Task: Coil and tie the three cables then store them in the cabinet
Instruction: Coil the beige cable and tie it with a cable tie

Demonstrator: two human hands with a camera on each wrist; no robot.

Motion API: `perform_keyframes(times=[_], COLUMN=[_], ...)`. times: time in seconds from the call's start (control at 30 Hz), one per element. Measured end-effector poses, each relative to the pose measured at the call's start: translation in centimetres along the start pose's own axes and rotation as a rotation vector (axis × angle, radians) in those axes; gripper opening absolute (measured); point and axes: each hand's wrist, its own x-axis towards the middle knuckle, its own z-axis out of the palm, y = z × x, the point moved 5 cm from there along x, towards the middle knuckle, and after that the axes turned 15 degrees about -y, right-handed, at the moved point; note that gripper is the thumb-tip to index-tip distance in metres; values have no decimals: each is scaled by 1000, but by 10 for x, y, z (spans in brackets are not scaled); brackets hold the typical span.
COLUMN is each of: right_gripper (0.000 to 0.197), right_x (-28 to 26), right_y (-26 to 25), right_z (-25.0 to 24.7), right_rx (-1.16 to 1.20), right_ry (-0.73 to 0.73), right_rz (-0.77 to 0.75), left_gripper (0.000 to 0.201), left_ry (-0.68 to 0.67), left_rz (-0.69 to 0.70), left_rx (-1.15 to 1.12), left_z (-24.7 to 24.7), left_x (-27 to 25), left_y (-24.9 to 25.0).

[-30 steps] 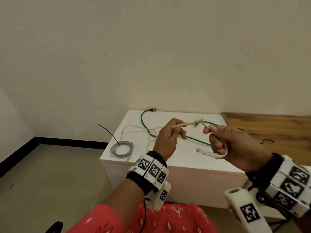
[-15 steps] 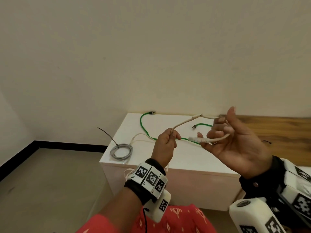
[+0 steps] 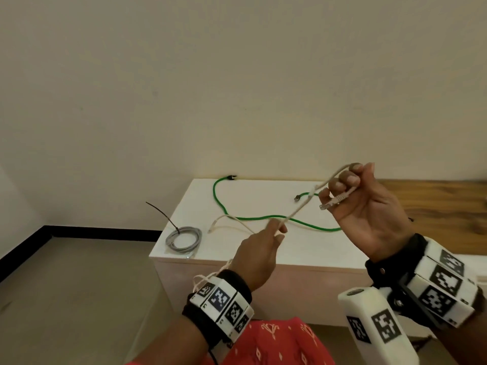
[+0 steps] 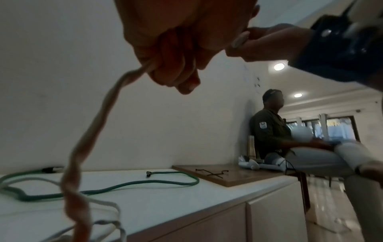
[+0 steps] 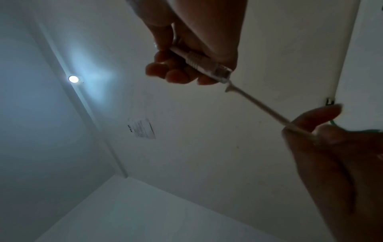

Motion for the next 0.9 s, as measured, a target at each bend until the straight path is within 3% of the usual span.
perform_keyframes(times=[0.13,0.27,0.33,0.4,0.5,0.6,0.7,0.8,0.9], right_gripper=[26,27,23,25,29,30,31,29,25], right_x=[-1,-6,-8,-11,-13,-14,-16,-17,-18], right_y=[11,25,34,42,45,51,59,56,59], right_z=[-1,2,-1,-8,-16,-15,-18,-21,-20], right_rx=[-79,-270,-453,-672,-922,-1169,-1484,-1589,-1622], right_ry=[-33,-113,-128,-127,-109,-179,-228,-242,-357], right_rz=[23,42,68,103,179,285,370,419,510], left_gripper=[32,26,20,18,25,29,39,33,29], left_ry=[-40,-40,-11,-104,-95,-6,82,41,43], left_rz=[-61,-25,25,33,58,111,57,54,136], left_rx=[378,619,732,805,885,792,513,171,37], left_z=[11,8,3,8,11,12,-2,-10,-12], left_x=[-1,-2,-2,-4,-8,-4,-8,-7,-11], left_y=[4,16,29,32,34,32,29,12,5])
